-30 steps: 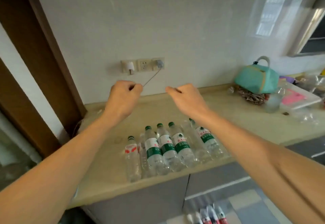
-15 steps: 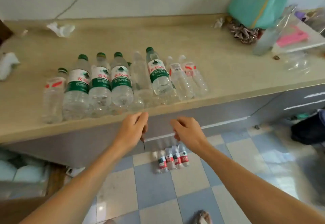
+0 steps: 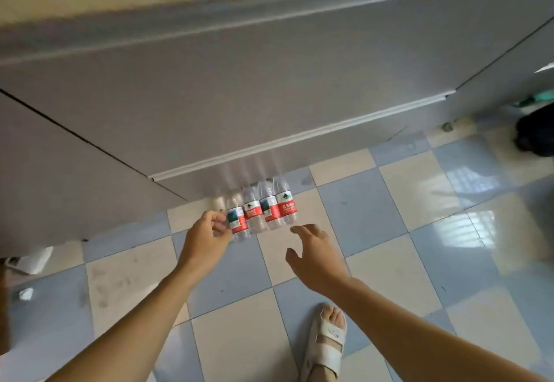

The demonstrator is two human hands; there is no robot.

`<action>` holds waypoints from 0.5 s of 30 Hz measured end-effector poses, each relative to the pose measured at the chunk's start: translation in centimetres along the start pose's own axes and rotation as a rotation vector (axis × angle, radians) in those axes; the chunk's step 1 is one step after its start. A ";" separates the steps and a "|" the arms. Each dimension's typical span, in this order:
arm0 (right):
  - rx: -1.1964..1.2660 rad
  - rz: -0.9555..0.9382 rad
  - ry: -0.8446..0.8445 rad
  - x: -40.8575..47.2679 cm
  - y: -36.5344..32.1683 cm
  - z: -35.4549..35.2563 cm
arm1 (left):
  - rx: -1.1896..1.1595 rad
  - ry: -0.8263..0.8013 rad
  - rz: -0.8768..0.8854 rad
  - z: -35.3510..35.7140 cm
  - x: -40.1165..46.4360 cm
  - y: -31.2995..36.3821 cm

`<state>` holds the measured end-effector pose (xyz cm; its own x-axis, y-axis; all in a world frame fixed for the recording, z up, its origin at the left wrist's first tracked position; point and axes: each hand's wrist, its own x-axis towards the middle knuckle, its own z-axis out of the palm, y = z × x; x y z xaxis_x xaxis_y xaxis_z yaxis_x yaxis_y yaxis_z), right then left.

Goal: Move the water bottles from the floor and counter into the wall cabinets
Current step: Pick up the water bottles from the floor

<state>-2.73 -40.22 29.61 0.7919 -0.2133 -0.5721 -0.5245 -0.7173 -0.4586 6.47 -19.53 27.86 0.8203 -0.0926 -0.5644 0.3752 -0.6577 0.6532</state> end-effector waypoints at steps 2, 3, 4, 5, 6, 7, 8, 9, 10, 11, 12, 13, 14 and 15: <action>-0.024 0.005 -0.012 3.0 2.5 3.7 | 0.021 -0.017 -0.022 2.9 3.1 -3.6; -0.028 0.004 -0.015 4.5 3.5 5.6 | 0.025 -0.025 -0.033 4.2 4.6 -5.4; -0.033 -0.008 -0.017 6.0 4.4 7.5 | 0.033 -0.029 -0.037 5.4 6.0 -7.1; -0.037 -0.026 -0.021 7.6 5.1 9.3 | 0.048 -0.030 -0.037 6.5 7.4 -8.8; -0.038 -0.048 -0.026 9.2 5.7 11.1 | 0.072 -0.028 -0.034 7.6 8.8 -10.4; -0.037 -0.072 -0.030 10.7 6.3 12.7 | 0.098 -0.026 -0.033 8.6 10.0 -11.8; -0.038 -0.096 -0.035 12.3 6.8 14.3 | 0.120 -0.022 -0.034 9.6 11.3 -13.2; -0.040 -0.114 -0.042 13.8 7.2 15.8 | 0.137 -0.018 -0.039 10.5 12.6 -14.5; -0.045 -0.127 -0.050 15.2 7.6 17.3 | 0.154 -0.013 -0.044 11.4 13.7 -15.8; -0.055 -0.138 -0.057 16.5 8.0 18.7 | 0.168 -0.008 -0.049 12.3 14.7 -17.0; -0.069 -0.149 -0.062 17.7 8.4 20.0 | 0.179 -0.008 -0.054 13.1 15.6 -18.0; -0.081 -0.161 -0.066 18.8 8.8 21.2 | 0.186 -0.013 -0.061 14.0 16.4 -18.9; -0.091 -0.175 -0.069 19.8 9.2 22.4 | 0.188 -0.018 -0.067 14.8 17.1 -19.8; -0.096 -0.189 -0.073 20.7 9.6 23.5 | 0.186 -0.021 -0.070 15.6 17.7 -20.6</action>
<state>1.30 -35.91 -2.59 0.8467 -0.0232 -0.5315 -0.3344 -0.8003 -0.4977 6.51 -19.26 -3.47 0.7851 -0.0555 -0.6169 0.3437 -0.7895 0.5085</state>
